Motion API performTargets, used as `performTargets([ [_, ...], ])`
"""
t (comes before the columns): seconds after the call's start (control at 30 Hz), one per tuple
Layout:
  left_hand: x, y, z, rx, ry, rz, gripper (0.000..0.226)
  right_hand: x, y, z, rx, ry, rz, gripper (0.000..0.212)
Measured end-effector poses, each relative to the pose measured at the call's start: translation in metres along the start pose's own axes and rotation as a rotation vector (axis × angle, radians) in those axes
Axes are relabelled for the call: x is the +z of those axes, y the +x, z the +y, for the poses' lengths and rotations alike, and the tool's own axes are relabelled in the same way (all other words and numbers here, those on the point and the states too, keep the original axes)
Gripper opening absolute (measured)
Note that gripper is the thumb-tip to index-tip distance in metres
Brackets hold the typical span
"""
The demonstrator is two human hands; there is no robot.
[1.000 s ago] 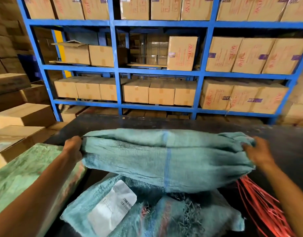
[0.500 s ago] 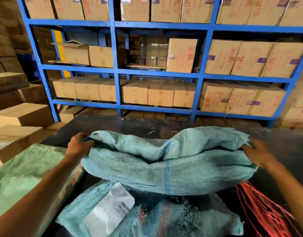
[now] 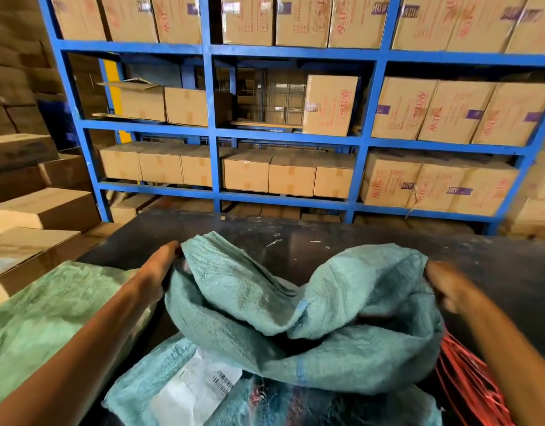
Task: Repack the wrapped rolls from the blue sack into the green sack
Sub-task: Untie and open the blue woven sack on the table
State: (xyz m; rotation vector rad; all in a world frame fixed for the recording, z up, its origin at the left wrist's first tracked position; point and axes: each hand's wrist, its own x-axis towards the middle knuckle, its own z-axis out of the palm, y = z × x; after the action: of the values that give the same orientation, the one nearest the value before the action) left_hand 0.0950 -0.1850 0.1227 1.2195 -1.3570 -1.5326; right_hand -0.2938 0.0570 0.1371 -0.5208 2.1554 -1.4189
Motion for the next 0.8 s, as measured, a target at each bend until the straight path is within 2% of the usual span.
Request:
performTargets([
  [0.1,-0.012,0.001,0.002,-0.029,0.081,-0.031,0.028,-0.007,-0.008,0.001,0.033,0.022,-0.124,0.020],
  [0.17,-0.032,0.003,0.005,-0.034,0.094,-0.009,0.023,-0.032,-0.011,-0.001,0.082,0.153,-0.192,0.020],
  [0.2,-0.043,0.006,0.004,-0.090,0.054,0.025,0.021,-0.044,-0.011,-0.001,0.121,0.268,-0.215,0.017],
  [0.27,-0.054,0.009,0.003,-0.217,-0.012,0.090,0.021,-0.061,-0.007,0.004,0.146,0.408,-0.211,0.044],
  [0.33,-0.050,0.010,-0.001,-0.215,-0.078,0.073,0.024,-0.061,-0.010,0.007,0.063,0.469,-0.185,0.036],
  [0.37,-0.046,0.010,-0.004,-0.195,-0.104,0.044,0.027,-0.059,-0.012,0.006,0.043,0.446,-0.196,0.043],
  [0.43,-0.039,0.004,-0.007,-0.139,-0.043,-0.039,0.020,-0.055,-0.019,0.004,0.017,0.264,-0.214,0.038],
  [0.47,-0.040,0.003,-0.008,-0.101,0.016,-0.047,0.012,-0.056,-0.019,0.005,-0.009,0.113,-0.194,0.053],
  [0.5,-0.042,0.008,-0.012,-0.062,0.089,-0.015,0.018,-0.057,-0.015,0.009,-0.022,-0.036,-0.170,0.065],
  [0.53,-0.043,0.013,-0.017,-0.018,0.177,0.029,0.027,-0.055,-0.014,0.010,-0.041,-0.175,-0.126,0.065],
  [0.6,-0.036,0.018,-0.024,0.057,0.315,0.149,0.030,-0.048,-0.009,0.015,-0.092,-0.392,-0.060,0.042],
  [0.67,-0.026,0.015,-0.026,0.138,0.477,0.246,0.022,-0.036,-0.006,0.022,-0.153,-0.501,-0.059,0.022],
  [0.73,-0.020,0.010,-0.025,0.222,0.680,0.314,0.020,-0.024,-0.001,0.029,-0.222,-0.501,0.007,0.016],
  [0.8,-0.019,0.012,-0.026,0.258,0.772,0.372,0.025,-0.016,0.009,0.035,-0.261,-0.429,0.099,0.024],
])
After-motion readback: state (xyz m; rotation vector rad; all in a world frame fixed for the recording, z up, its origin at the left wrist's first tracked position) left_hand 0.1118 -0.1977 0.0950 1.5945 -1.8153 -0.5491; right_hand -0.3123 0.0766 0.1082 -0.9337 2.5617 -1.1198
